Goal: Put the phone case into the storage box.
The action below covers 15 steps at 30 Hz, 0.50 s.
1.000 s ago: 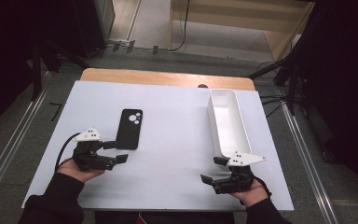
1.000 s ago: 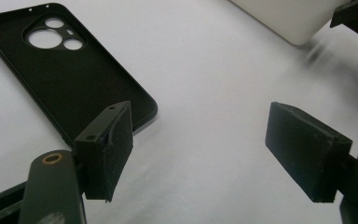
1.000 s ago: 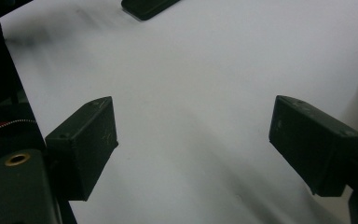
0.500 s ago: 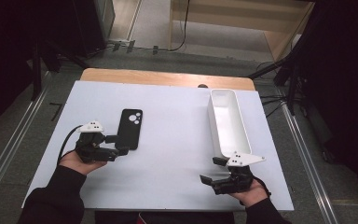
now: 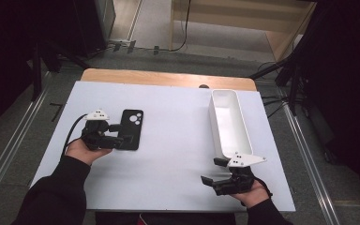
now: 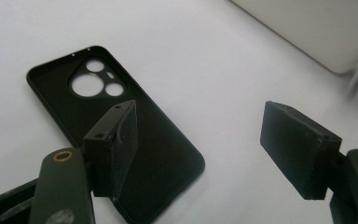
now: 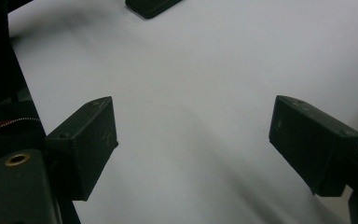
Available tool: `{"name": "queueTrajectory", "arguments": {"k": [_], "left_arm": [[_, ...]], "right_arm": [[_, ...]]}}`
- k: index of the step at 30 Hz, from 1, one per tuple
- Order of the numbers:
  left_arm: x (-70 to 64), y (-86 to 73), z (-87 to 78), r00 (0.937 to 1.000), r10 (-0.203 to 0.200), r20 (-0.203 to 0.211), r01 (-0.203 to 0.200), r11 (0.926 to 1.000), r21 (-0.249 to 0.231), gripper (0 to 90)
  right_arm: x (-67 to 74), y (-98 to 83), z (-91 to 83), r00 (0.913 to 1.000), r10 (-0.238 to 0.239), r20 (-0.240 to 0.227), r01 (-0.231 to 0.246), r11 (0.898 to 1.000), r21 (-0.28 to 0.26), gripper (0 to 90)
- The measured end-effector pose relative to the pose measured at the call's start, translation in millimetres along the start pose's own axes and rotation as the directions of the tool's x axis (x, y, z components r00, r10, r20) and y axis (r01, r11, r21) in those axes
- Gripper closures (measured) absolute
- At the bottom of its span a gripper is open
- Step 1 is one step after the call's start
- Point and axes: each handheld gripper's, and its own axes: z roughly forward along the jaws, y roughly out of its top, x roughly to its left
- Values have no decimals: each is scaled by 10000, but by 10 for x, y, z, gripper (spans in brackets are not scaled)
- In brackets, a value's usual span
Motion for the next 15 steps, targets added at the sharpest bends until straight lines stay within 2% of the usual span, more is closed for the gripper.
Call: {"name": "queueTrajectory", "arguments": {"k": [3, 5, 11, 12, 14, 15], "left_arm": [[21, 14, 27, 9999, 59, -85, -60, 9999, -94, 272], [46, 30, 78, 9998, 93, -161, -91, 9999, 70, 273], [93, 56, 121, 9995, 226, -234, -226, 9997, 22, 302], [97, 47, 137, 9999, 53, -160, -51, 9999, 144, 302], [95, 42, 142, 9997, 102, -200, -97, 9997, 239, 335], [78, 36, 140, 9992, 274, -302, -267, 9994, 213, 335]], "right_arm": [[-2, -1, -1, 10000, -15, 12, 15, 10000, -1, 136], [0, -1, -1, 10000, 2, -16, -2, 10000, -8, 135], [6, -4, 9, 10000, -12, -56, 12, 10000, 90, 136], [7, -3, 8, 10000, -15, -61, 15, 10000, 72, 136], [4, -1, 6, 10000, -52, -38, 52, 10000, 37, 135], [2, -1, 2, 10000, -52, -47, 52, 10000, 49, 136]]}}
